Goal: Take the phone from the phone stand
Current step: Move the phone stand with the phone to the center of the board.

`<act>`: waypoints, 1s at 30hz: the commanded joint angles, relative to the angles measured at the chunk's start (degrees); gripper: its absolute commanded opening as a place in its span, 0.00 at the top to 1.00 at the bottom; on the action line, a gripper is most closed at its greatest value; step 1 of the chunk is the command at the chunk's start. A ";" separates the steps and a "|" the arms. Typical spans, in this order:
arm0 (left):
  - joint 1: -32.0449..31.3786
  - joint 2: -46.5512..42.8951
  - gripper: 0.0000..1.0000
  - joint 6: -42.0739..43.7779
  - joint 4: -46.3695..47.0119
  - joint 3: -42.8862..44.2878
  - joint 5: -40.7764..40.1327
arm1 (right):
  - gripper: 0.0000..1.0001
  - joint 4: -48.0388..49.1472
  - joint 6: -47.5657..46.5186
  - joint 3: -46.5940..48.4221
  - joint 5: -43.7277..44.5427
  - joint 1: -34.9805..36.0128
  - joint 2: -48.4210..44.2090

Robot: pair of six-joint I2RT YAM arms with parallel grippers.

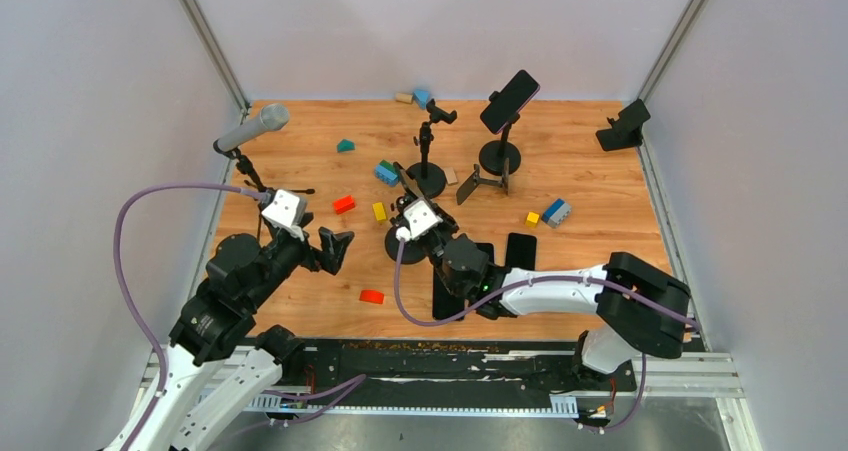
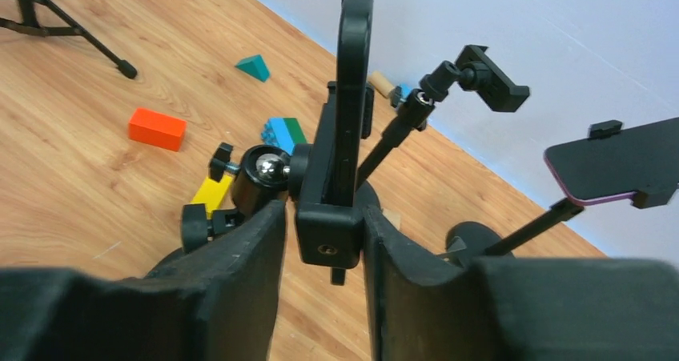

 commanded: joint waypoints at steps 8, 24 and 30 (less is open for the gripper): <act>0.35 2.32 0.00 2.91 5.07 -1.25 -0.07 | 0.20 -9.06 4.61 -1.92 -8.24 1.67 -9.53; 0.35 12.79 0.00 9.11 25.16 -5.71 16.21 | 0.01 -37.32 15.62 -12.86 -28.53 2.39 -43.17; 0.35 17.47 0.00 9.56 38.39 -11.45 20.31 | 0.00 -41.17 22.34 -15.59 -24.11 2.41 -53.95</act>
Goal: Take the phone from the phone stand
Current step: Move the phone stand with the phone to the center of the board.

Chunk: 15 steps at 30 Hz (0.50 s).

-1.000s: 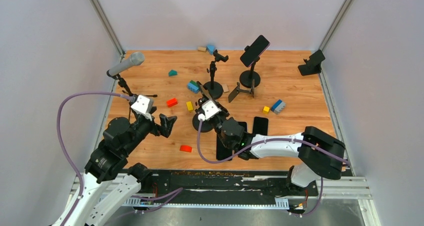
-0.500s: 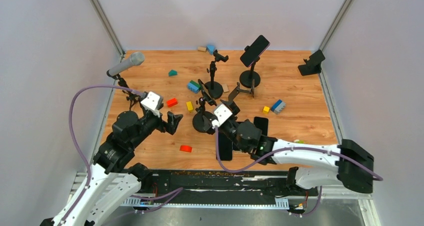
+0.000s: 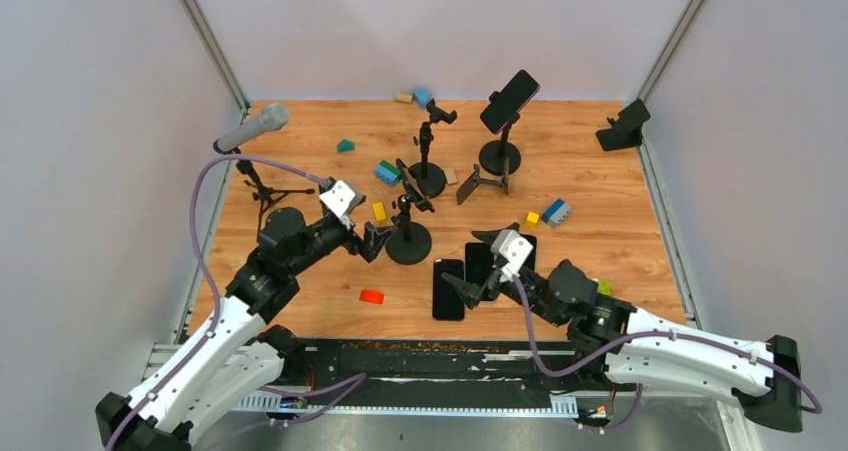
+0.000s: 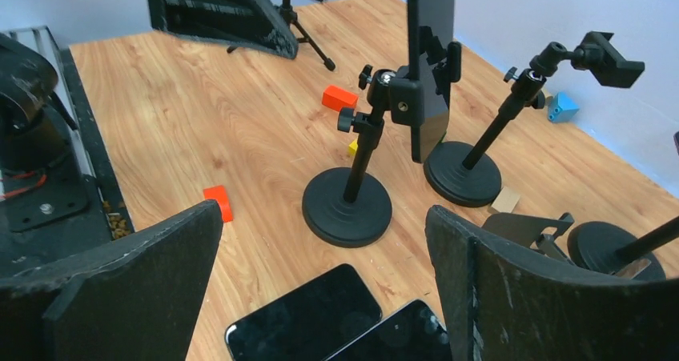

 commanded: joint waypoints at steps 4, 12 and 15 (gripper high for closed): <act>0.36 7.33 0.01 3.26 15.11 -2.76 5.92 | 0.00 -12.49 10.42 1.81 3.28 0.38 -7.02; 0.35 15.23 0.07 10.59 15.66 -0.78 9.06 | 0.00 -16.95 11.93 2.41 1.74 0.39 -9.16; 0.35 17.25 0.07 13.01 15.58 -0.04 8.91 | 0.00 -17.18 12.64 2.32 1.49 0.38 -9.91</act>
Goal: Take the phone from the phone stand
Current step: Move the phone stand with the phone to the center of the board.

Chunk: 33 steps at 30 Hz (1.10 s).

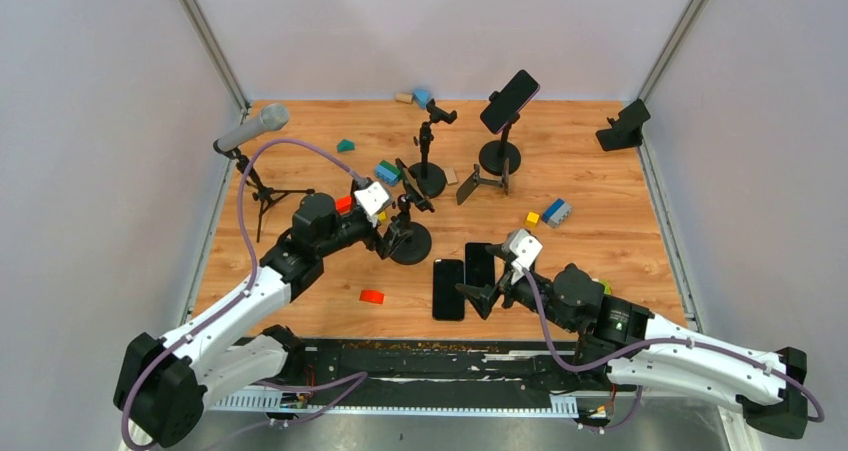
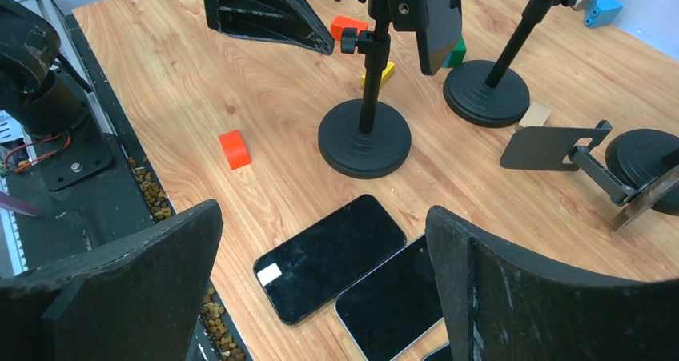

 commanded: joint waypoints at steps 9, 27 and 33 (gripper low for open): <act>0.65 5.72 0.07 8.59 4.46 4.90 0.10 | 0.00 -1.82 2.20 2.01 -0.50 0.40 -2.66; 5.23 16.84 0.15 5.51 11.64 10.47 14.58 | 0.00 -5.20 5.15 -0.10 1.73 0.42 -7.33; 5.86 18.03 0.23 5.33 10.74 11.46 16.80 | 0.00 -6.23 6.02 -0.50 3.33 0.37 -7.69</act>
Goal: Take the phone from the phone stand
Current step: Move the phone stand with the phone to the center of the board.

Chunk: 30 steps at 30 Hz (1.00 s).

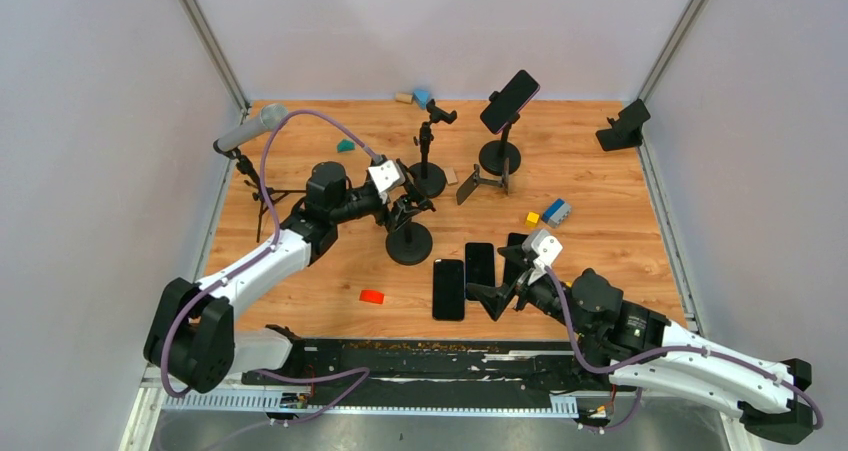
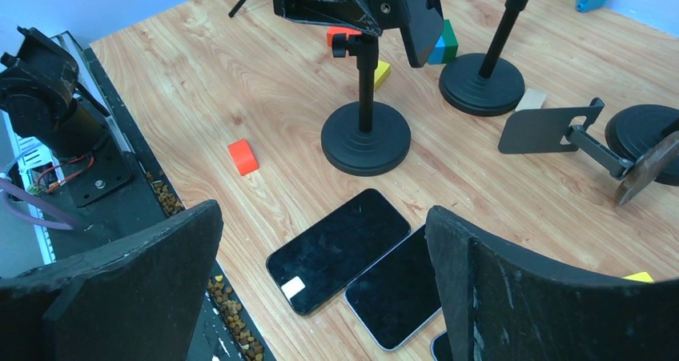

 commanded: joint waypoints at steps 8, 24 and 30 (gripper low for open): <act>1.06 2.81 0.32 -2.56 3.32 3.68 5.96 | 0.00 -1.45 1.91 0.02 1.64 0.37 0.60; 1.15 5.65 0.66 -5.52 4.71 5.30 9.87 | 0.00 -2.42 2.36 -0.20 2.71 0.37 0.38; 1.14 4.57 0.98 -3.81 2.25 5.03 11.01 | 0.00 -2.42 2.81 -0.31 3.72 0.37 0.57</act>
